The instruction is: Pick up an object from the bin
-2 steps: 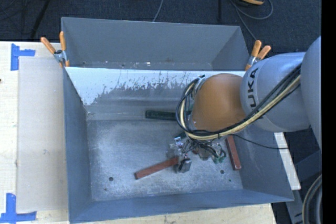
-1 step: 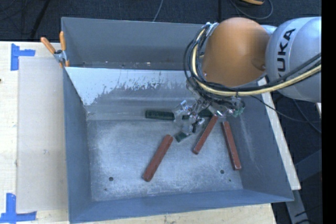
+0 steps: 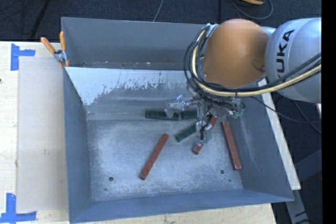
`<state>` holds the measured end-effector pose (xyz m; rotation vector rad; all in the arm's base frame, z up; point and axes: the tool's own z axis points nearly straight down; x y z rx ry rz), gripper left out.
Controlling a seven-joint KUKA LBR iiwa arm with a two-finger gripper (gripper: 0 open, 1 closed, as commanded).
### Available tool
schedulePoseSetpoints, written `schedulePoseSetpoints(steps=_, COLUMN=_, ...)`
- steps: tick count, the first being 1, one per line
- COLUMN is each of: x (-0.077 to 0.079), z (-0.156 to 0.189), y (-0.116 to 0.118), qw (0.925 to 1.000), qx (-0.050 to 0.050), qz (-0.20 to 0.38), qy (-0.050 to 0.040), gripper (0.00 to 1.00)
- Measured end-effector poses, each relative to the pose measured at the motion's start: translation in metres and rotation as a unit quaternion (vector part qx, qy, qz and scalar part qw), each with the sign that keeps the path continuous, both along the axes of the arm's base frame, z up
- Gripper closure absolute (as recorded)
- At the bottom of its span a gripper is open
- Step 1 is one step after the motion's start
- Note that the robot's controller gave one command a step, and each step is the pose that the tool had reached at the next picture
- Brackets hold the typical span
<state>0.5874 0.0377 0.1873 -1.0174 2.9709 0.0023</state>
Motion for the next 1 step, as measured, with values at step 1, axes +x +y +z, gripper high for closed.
schedulePoseSetpoints(steps=1, x=-0.0350, z=-0.0803, y=0.0687, qw=0.9999, qx=0.000, qz=-0.009, qy=0.0057, gripper=0.00)
